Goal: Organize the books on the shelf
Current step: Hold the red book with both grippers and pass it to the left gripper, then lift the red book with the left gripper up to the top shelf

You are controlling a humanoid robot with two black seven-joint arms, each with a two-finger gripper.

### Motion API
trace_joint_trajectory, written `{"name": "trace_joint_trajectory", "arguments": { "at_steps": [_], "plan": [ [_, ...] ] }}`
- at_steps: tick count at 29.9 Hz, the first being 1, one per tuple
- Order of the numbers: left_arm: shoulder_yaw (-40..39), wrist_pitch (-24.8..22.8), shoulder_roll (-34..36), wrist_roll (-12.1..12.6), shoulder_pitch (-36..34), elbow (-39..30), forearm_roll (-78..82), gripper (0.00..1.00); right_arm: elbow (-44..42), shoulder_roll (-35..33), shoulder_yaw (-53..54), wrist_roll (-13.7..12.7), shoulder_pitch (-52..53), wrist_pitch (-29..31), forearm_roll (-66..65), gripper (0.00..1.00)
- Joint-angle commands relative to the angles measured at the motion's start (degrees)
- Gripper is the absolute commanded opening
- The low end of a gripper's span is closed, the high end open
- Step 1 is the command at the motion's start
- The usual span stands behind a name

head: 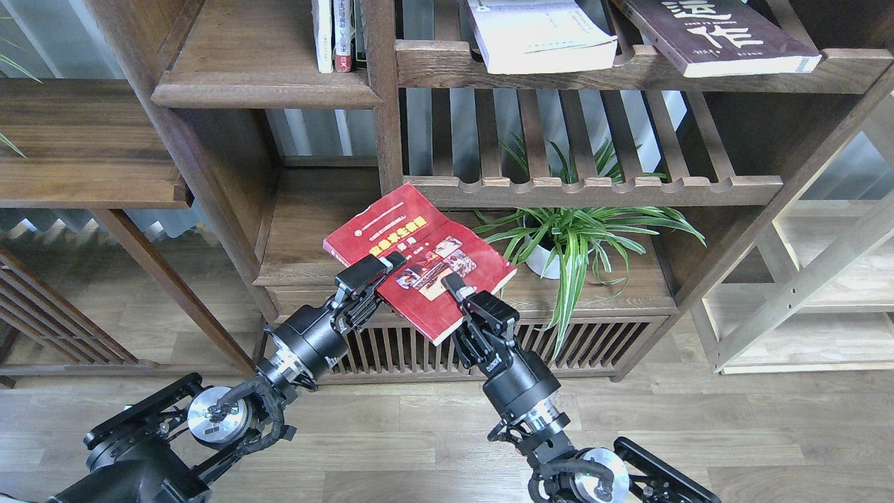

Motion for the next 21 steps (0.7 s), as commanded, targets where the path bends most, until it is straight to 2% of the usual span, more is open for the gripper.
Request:
{"name": "trace_joint_trajectory", "arguments": {
  "at_steps": [1, 3, 6, 12, 17, 21],
  "plan": [
    [-0.14, 0.0, 0.08, 0.02, -0.09, -0.04, 0.03, 0.0, 0.02, 0.08, -0.03, 0.02, -0.11, 0.01, -1.16, 0.73],
    [-0.22, 0.0, 0.08, -0.06, -0.09, -0.04, 0.03, 0.0, 0.02, 0.08, 0.06, 0.02, -0.02, 0.01, -1.6, 0.82],
    [-0.22, 0.0, 0.17, 0.03, -0.09, -0.04, 0.12, 0.0, 0.02, 0.34, 0.15, 0.02, -0.02, 0.01, -1.61, 0.88],
    [-0.31, 0.0, 1.57, 0.03, -0.09, -0.48, 0.38, 0.0, -0.94, 0.25, 1.73, 0.11, 0.42, 0.01, -1.78, 0.92],
    [-0.57, 0.0, 10.16, 0.03, -0.18, -5.48, 8.97, 0.0, -6.29, 0.25, 9.01, 0.46, 0.95, 0.01, -1.96, 0.98],
    [-3.47, 0.0, 17.91, 0.11, -0.18, -12.77, 16.89, 0.0, -11.39, 0.16, 14.47, 0.46, 1.82, 0.01, -1.96, 0.99]
  ]
}}
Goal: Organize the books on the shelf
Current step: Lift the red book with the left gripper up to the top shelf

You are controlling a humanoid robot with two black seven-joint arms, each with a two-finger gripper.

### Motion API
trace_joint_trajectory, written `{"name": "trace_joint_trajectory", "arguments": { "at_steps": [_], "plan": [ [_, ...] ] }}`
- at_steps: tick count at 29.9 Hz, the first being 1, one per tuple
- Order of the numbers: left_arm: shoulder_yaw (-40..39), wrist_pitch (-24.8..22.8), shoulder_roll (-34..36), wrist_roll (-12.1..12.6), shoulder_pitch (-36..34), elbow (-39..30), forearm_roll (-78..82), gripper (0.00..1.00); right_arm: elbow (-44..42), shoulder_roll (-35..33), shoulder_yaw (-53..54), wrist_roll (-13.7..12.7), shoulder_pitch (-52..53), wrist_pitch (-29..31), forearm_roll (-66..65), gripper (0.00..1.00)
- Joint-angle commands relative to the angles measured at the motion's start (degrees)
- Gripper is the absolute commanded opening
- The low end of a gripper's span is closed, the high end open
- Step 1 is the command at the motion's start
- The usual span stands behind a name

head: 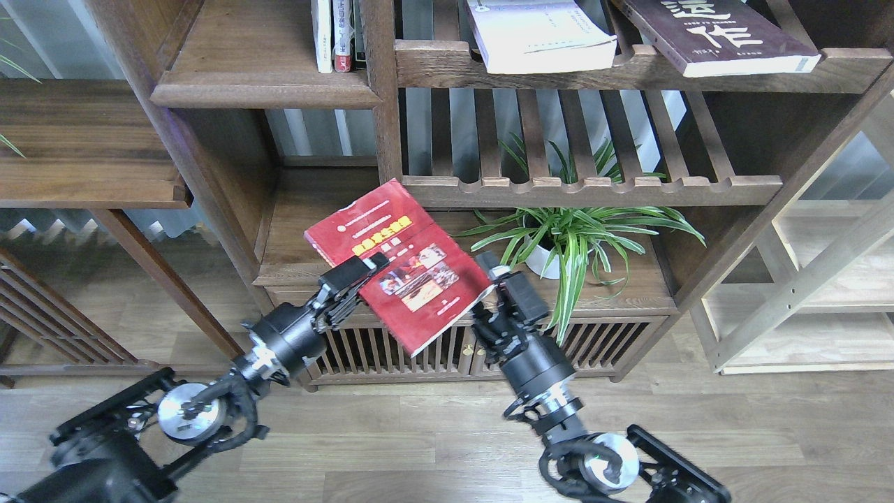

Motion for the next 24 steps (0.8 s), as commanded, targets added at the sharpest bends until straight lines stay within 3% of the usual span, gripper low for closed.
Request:
{"name": "trace_joint_trajectory", "arguments": {
  "at_steps": [1, 7, 16, 24],
  "plan": [
    [-3.73, -0.02, 7.36, 0.02, -0.04, -7.2, 7.38, 0.0, -4.8, -0.26, 4.34, 0.0, 0.99, 0.0, -0.09, 0.99],
    [-14.27, -0.02, 14.32, 0.63, -0.04, -14.95, 15.38, 0.0, -10.78, -1.49, 4.35, -0.09, 1.78, 0.0, -2.54, 0.99],
    [-30.89, -0.02, 16.08, 0.9, 0.14, -25.84, 22.6, 0.0, -13.42, -1.49, 4.61, 0.09, 1.69, 0.0, -6.94, 0.99],
    [-40.91, -0.02, 15.73, 8.71, 0.14, -28.93, 22.78, 0.0, -13.42, -1.93, 4.52, 0.09, 1.78, 0.0, -7.03, 0.99]
  ]
}}
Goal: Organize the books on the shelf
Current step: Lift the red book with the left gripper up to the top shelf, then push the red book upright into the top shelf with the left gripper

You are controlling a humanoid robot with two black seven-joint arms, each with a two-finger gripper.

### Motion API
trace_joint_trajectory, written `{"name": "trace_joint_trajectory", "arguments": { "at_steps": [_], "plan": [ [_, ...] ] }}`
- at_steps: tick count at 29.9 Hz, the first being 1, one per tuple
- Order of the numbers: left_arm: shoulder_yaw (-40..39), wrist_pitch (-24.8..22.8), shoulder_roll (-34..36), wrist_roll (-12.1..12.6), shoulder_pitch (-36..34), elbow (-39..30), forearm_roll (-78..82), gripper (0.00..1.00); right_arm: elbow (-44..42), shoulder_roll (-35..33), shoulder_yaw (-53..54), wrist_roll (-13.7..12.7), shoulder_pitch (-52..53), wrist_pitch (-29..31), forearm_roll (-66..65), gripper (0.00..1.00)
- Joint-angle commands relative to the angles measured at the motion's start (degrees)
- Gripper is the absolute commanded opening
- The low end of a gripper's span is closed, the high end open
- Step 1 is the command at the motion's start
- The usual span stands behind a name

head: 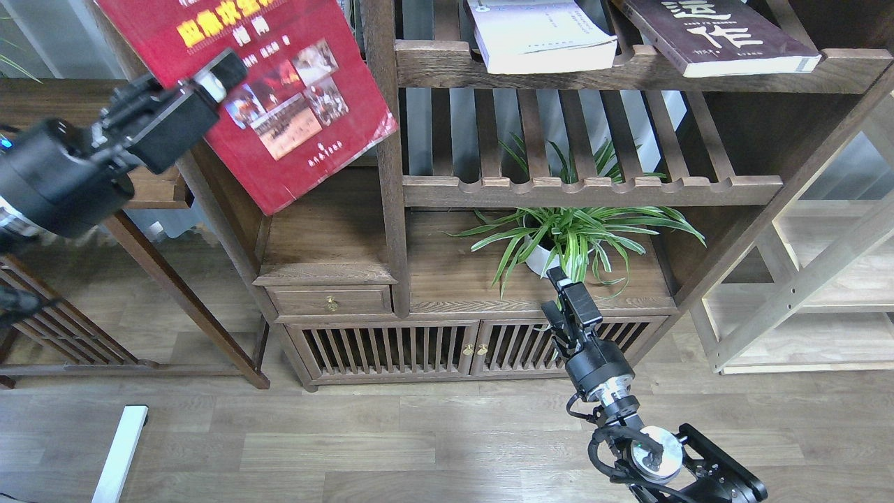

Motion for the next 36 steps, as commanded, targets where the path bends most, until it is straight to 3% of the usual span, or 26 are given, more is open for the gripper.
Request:
{"name": "trace_joint_trajectory", "arguments": {
  "at_steps": [1, 7, 13, 17, 25, 36],
  "plan": [
    [-3.47, 0.01, 0.06, 2.49, 0.08, -0.45, 0.19, 0.0, 0.0, -0.07, -0.17, 0.0, -0.08, 0.0, 0.0, 0.99],
    [-4.71, 0.64, -1.87, 1.35, 0.43, -0.36, 2.82, 0.0, 0.0, -0.25, -0.53, -0.09, 0.01, 0.0, 0.0, 0.99],
    [-6.55, 16.13, -14.25, -3.04, 0.26, -0.45, 14.23, 0.0, 0.0, -0.16, -0.62, -0.09, 0.8, 0.0, 0.0, 0.99],
    [-8.92, 22.98, -21.02, -3.05, 0.0, -0.54, 21.36, 0.0, -0.09, 0.02, -0.7, -0.09, 1.42, 0.0, 0.0, 0.99],
    [-8.93, 35.82, -21.13, -2.61, -3.34, 0.08, 27.6, 0.0, -0.44, 0.72, -1.14, -0.09, 1.51, 0.0, 0.0, 0.99],
    [-2.18, 36.1, -18.5, -2.43, -12.47, 9.03, 32.8, 0.0, -0.35, 1.69, -1.41, -0.09, 1.59, 0.0, 0.0, 0.99]
  ]
}}
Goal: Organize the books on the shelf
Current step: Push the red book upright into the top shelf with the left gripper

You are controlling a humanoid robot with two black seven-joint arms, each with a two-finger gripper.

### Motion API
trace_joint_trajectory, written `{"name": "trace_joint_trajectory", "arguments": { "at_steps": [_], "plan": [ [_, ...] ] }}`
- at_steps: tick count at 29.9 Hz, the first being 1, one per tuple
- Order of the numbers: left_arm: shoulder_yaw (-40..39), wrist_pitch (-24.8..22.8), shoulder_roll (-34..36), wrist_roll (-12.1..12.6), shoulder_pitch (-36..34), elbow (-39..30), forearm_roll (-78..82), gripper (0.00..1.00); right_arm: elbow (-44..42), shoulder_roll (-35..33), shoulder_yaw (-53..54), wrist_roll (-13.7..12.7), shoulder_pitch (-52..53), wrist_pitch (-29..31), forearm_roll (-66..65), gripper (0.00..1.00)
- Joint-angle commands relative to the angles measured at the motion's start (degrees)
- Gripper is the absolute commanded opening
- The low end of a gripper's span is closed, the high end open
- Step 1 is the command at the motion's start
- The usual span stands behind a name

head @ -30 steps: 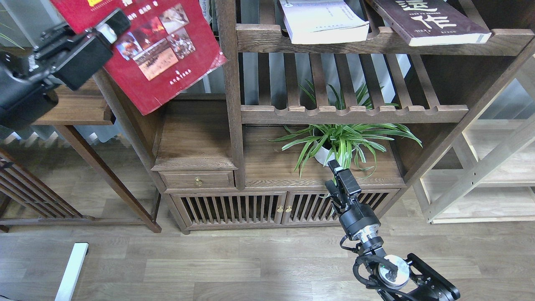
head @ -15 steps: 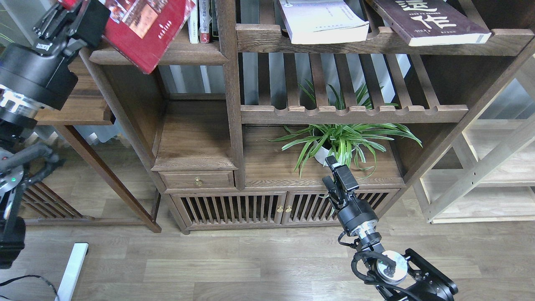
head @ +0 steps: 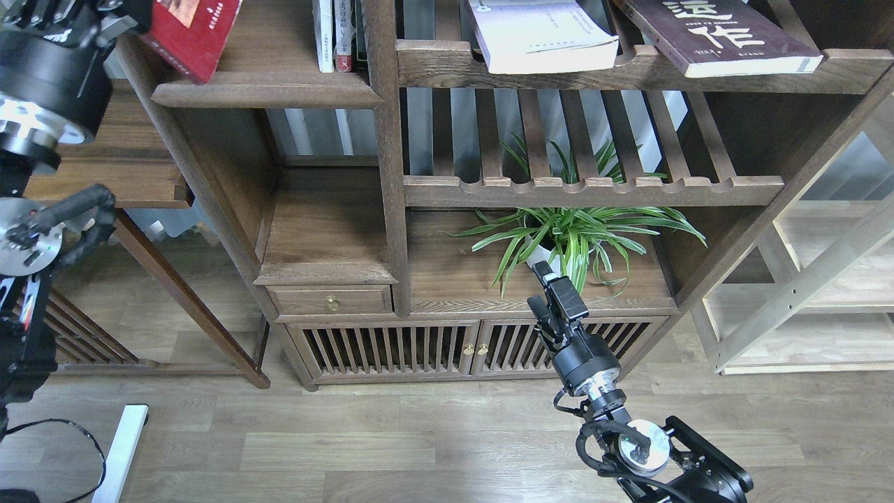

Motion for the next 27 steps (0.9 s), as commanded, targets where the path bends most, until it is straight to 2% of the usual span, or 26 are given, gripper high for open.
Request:
{"name": "trace_joint_trajectory", "arguments": {
  "at_steps": [1, 5, 12, 17, 27],
  "plan": [
    [4.13, -0.38, 1.82, -0.06, -4.88, 4.45, 0.07, 0.0, 0.08, 0.04, -0.09, 0.01, 0.0, 0.0, 0.0, 0.99],
    [8.0, -0.91, 2.09, -0.33, -10.33, 10.34, 0.07, 0.0, 0.17, 0.04, 0.0, 0.09, 0.0, 0.0, 0.0, 0.99],
    [9.94, -2.93, 2.09, -1.2, -15.34, 19.3, -0.02, 0.0, 0.17, 0.04, 0.0, 0.09, 0.0, 0.0, 0.09, 0.99],
    [11.7, -3.2, 1.56, -3.58, -20.27, 26.69, -0.64, 0.0, 0.26, 0.04, 0.0, 0.09, -0.09, 0.0, 0.09, 0.99],
    [18.03, -4.07, 0.51, -8.32, -25.72, 35.92, -5.29, 0.0, 0.96, 0.56, 0.0, 0.09, -0.18, 0.0, 0.09, 0.99]
  ]
}}
